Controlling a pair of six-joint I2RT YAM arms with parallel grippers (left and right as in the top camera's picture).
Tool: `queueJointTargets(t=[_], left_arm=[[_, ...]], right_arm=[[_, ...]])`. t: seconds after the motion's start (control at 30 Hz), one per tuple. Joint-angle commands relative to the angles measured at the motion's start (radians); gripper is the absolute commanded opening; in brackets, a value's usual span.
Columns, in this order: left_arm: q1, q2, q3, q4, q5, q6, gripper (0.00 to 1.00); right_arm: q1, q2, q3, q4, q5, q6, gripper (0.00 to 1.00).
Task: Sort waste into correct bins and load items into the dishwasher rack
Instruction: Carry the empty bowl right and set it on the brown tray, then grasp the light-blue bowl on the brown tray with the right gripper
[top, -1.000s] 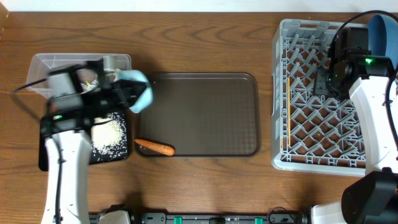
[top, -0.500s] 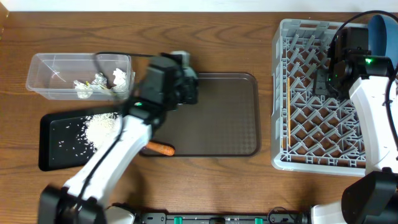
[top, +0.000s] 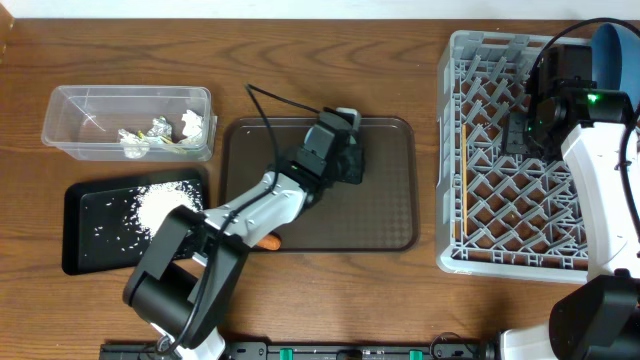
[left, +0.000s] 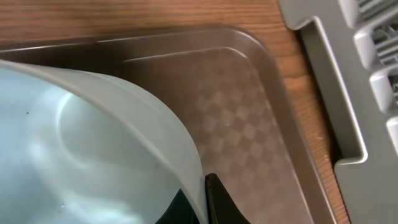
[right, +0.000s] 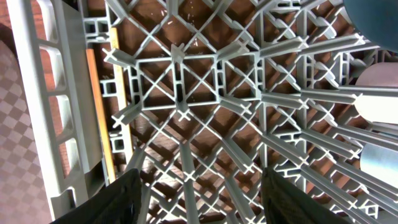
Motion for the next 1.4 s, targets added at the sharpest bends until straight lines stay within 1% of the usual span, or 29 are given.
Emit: queueJointTargets(t=[0.0,0.13,0.23,0.3,0.33,0.47,0.57,0.67,0.73,0.8,0.93,1.0,1.1,1.17,1.3,1.37], left_arm=[[-0.027,0.017,0.014,0.022,-0.016,0.002,0.06],[-0.040,0.024,0.013,0.014,-0.016,0.002,0.08],[-0.038,0.023,0.013,0.017,-0.016,0.002,0.34],[-0.034,0.021,0.013,0.017,-0.016,0.002,0.47],[-0.033,0.019,0.013,0.016,-0.013,0.002,0.53],[-0.010,-0.013,0.013,0.011,0.036,0.002,0.61],[0.028,-0.090,0.013,-0.026,0.058,0.002,0.65],[0.108,-0.210,0.013,-0.142,0.031,0.012,0.67],[0.180,-0.281,0.013,-0.240,0.002,0.022,0.67],[0.272,-0.343,0.013,-0.351,-0.008,0.031,0.68],[0.451,-0.399,0.013,-0.541,-0.008,0.032,0.70],[0.522,-0.402,0.013,-0.628,-0.008,0.032,0.70],[0.600,-0.400,0.013,-0.742,-0.009,0.033,0.70],[0.630,-0.400,0.013,-0.789,-0.008,0.037,0.71],[0.641,-0.400,0.013,-0.810,-0.009,0.068,0.71],[0.641,-0.400,0.013,-0.810,-0.008,0.068,0.71]], right_arm=[[-0.008,-0.020,0.002,-0.002,-0.001,-0.009,0.62],[-0.008,-0.020,0.002,-0.002,-0.001,-0.009,0.62],[-0.008,-0.020,0.002,-0.002,-0.001,-0.009,0.63],[-0.008,-0.020,0.002,-0.002,-0.001,-0.009,0.63],[-0.008,-0.020,0.002,-0.002,-0.001,-0.009,0.63],[-0.008,-0.020,0.002,0.000,-0.001,-0.010,0.63],[-0.008,-0.021,0.002,0.003,0.000,-0.024,0.65],[-0.008,-0.021,0.002,0.023,-0.004,-0.029,0.70],[-0.007,-0.021,0.003,0.057,-0.047,-0.040,0.73],[-0.004,-0.021,0.005,0.116,-0.172,-0.072,0.74],[0.033,-0.020,0.005,0.292,-0.518,-0.071,0.75],[0.074,-0.020,0.005,0.377,-0.604,-0.048,0.75],[0.164,-0.018,0.005,0.466,-0.592,-0.027,0.77],[0.229,-0.015,0.005,0.481,-0.534,-0.027,0.78],[0.341,0.014,0.004,0.464,-0.398,-0.022,0.78],[0.382,0.046,0.004,0.444,-0.317,0.016,0.77]])
